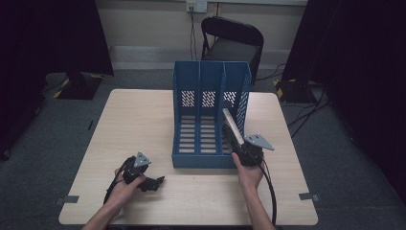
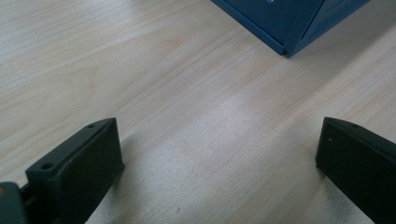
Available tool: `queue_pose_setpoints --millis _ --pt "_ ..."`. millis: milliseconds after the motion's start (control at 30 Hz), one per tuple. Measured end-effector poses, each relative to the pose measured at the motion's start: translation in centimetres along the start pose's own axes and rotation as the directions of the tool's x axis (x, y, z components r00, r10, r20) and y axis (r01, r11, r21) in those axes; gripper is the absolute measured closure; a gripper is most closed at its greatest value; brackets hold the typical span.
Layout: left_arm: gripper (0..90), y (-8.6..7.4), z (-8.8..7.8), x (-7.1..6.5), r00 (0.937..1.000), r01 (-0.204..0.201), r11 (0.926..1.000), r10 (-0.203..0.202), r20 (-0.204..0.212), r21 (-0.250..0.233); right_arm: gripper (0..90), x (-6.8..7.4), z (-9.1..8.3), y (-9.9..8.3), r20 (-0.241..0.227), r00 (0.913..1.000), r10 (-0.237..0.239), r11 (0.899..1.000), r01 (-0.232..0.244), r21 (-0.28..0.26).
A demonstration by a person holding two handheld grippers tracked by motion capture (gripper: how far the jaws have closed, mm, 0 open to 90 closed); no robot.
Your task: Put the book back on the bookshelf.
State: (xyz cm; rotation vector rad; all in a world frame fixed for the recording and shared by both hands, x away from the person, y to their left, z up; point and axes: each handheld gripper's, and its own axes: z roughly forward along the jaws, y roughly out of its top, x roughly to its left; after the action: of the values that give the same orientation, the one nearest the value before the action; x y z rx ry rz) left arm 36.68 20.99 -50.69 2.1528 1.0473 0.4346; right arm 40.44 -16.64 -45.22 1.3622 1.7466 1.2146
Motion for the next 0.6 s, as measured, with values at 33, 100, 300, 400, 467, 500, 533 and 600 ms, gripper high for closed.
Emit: queue_pose_setpoints --millis 33,100,300,400,467,500,533,600 --pt "0.0 0.01 0.01 0.0 1.0 -0.002 1.0 0.002 0.002 0.0 68.5 -0.04 0.05 0.06 0.003 1.0 0.004 1.0 -0.004 0.001" --pt "0.0 0.01 0.01 0.01 1.0 -0.002 1.0 0.002 0.002 0.0 68.1 -0.18 0.15 0.21 -0.003 0.9999 0.012 1.0 -0.012 0.011" --pt "0.0 0.04 0.04 0.01 1.0 -0.006 1.0 0.006 0.003 0.001 75.6 -0.02 0.14 0.36 0.027 0.9993 -0.027 0.999 0.027 0.016" --pt "0.0 0.1 0.11 -0.06 1.0 -0.002 1.0 0.002 0.005 0.0 76.1 0.02 0.15 0.39 0.045 0.9987 -0.025 1.0 0.025 0.014" --pt "0.0 0.1 0.12 -0.07 1.0 -0.001 1.0 0.001 0.004 -0.001 76.2 0.17 0.14 0.27 0.066 0.9977 -0.019 1.0 0.019 0.003" --pt "0.0 0.1 0.11 -0.06 1.0 -0.002 1.0 0.002 0.005 0.0 76.3 0.24 0.13 0.24 0.072 0.9973 -0.013 1.0 0.013 -0.002" --pt "0.0 0.1 0.11 -0.06 1.0 -0.003 1.0 0.003 0.005 0.0 76.3 0.31 0.13 0.22 0.079 0.9968 -0.01 1.0 0.011 -0.006" --pt "0.0 0.1 0.12 -0.06 1.0 -0.001 1.0 0.001 0.005 -0.002 76.4 0.5 0.05 0.13 0.112 0.9937 -0.002 1.0 0.005 -0.021"
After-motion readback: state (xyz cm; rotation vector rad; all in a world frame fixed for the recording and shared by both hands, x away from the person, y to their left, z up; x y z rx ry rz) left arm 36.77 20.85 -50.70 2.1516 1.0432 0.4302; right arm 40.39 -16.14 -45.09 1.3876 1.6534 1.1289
